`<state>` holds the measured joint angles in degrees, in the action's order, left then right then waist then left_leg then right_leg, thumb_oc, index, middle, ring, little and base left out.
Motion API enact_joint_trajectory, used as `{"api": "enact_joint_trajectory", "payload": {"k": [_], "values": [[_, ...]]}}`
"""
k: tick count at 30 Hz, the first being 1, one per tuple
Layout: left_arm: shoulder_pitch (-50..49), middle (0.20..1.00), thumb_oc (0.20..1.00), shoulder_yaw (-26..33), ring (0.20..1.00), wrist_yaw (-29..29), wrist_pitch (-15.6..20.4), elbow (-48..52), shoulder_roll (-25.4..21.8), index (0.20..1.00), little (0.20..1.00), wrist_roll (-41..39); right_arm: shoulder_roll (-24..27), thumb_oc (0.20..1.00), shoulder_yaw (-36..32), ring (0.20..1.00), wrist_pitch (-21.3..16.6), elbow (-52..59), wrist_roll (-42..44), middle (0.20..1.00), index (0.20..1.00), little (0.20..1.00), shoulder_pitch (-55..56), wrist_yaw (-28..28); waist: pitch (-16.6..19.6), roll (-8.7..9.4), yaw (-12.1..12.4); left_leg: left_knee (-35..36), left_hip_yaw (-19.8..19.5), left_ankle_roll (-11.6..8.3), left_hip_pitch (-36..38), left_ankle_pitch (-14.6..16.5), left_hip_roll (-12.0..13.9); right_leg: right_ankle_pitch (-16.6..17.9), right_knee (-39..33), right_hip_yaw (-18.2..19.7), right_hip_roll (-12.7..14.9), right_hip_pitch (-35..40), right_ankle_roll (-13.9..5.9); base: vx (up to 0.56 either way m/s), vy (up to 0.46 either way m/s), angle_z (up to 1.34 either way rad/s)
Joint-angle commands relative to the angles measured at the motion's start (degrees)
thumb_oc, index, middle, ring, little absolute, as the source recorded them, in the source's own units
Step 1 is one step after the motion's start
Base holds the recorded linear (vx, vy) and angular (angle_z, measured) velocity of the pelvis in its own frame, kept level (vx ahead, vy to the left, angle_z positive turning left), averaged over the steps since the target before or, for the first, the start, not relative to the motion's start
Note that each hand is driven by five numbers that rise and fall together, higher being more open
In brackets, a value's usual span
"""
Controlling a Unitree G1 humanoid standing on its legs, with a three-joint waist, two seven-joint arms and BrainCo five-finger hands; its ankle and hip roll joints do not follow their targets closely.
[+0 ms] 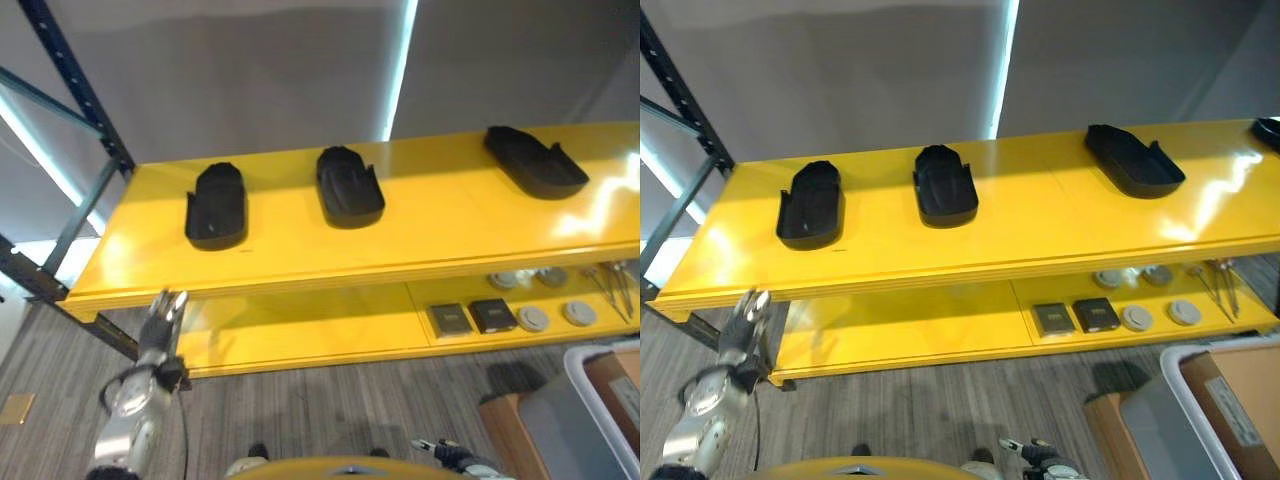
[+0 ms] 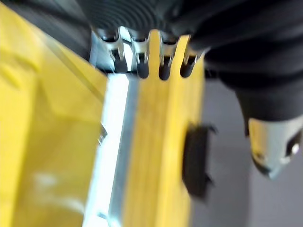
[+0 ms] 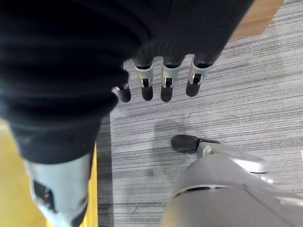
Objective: Move parts from the plastic box to the shelf.
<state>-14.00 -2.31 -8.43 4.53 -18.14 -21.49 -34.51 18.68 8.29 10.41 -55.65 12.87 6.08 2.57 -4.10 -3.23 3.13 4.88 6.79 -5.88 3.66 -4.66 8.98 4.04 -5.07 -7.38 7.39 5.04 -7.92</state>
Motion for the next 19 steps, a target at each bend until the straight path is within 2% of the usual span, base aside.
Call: {"api": "enact_joint_trajectory", "payload": {"k": [1,2,3,5,6,11,15,19], "values": [[2.15,1.000,1.000,2.65,1.000,4.23,3.51,-7.25,-1.04,1.000,1.000,0.57,0.02,1.000,0.47,1.000,0.05,-2.84,-3.82,1.000,1.000,1.000,-1.44,-0.97,-1.77,2.85,0.26,-2.38,-1.34,0.70,-0.91,-0.58,1.46,-0.57,3.47,-1.87,2.25,0.20,1.16,-0.06,0.007,0.16],[0.83,1.000,1.000,3.19,1.000,5.82,3.69,-13.03,-0.01,1.000,1.000,-1.75,0.26,1.000,0.51,1.000,0.23,-3.84,-4.51,1.000,1.000,1.000,-1.72,-2.02,-1.70,2.79,0.68,-2.19,-1.60,0.81,-0.87,-0.69,1.33,-0.53,3.43,-2.11,2.32,0.30,1.09,-0.05,0.008,0.19],[0.64,1.000,1.000,3.43,1.000,6.73,5.08,-17.24,0.81,1.000,1.000,-1.16,0.13,1.000,0.62,1.000,-0.05,-4.78,-4.82,1.000,1.000,1.000,-2.03,-2.36,-1.62,2.80,0.85,-2.04,-1.65,0.90,-0.78,-0.73,1.29,-0.53,3.45,-2.25,2.37,0.36,1.04,-0.06,0.006,0.15],[1.32,1.000,1.000,4.41,1.000,7.87,5.44,-27.13,2.91,1.000,1.000,0.34,-0.33,1.000,1.39,1.000,-0.21,-7.36,-5.84,1.000,1.000,1.000,-2.96,-2.96,-1.30,2.99,1.17,-1.77,-1.73,1.01,-0.77,-0.89,1.21,-0.37,3.43,-2.58,2.53,0.35,0.95,-0.04,-0.004,0.08],[1.46,1.000,1.000,4.49,1.000,8.06,5.86,-28.12,3.12,1.000,1.000,0.51,-0.38,1.000,1.46,1.000,-0.37,-7.67,-5.85,1.000,1.000,1.000,-3.04,-2.97,-1.28,3.01,1.16,-1.74,-1.73,1.02,-0.77,-0.90,1.21,-0.37,3.44,-2.59,2.53,0.34,0.94,-0.03,-0.010,0.10],[4.55,1.000,1.000,5.16,1.000,5.75,4.65,-46.74,6.15,1.000,1.000,3.28,-1.99,1.000,2.56,1.000,-1.35,-13.52,-6.90,1.000,1.000,1.000,-4.25,-3.05,-0.51,3.65,0.74,-1.30,-1.57,1.13,-0.79,-0.92,1.09,-0.17,3.40,-2.56,2.60,-0.12,0.66,-0.03,-0.011,0.08],[5.60,1.000,1.000,4.29,1.000,8.09,6.38,-52.80,7.13,1.000,1.000,4.01,-2.61,1.000,3.14,1.000,-2.39,-15.21,-7.11,1.000,1.000,1.000,-4.55,-2.51,-0.39,3.98,0.19,-1.27,-1.42,1.20,-0.68,-0.80,1.11,-0.20,3.43,-2.41,2.57,-0.22,0.70,0.00,0.000,0.00],[6.54,1.000,1.000,2.32,1.000,7.89,8.67,-53.23,7.93,1.000,1.000,4.83,-3.06,1.000,3.55,1.000,-2.60,-15.10,-7.18,1.000,1.000,1.000,-4.35,-2.29,-0.38,4.27,-0.34,-1.43,-1.03,1.41,-0.73,-0.39,0.98,-0.20,3.47,-2.18,2.49,-0.53,0.66,-0.02,-0.009,-0.07]]}}
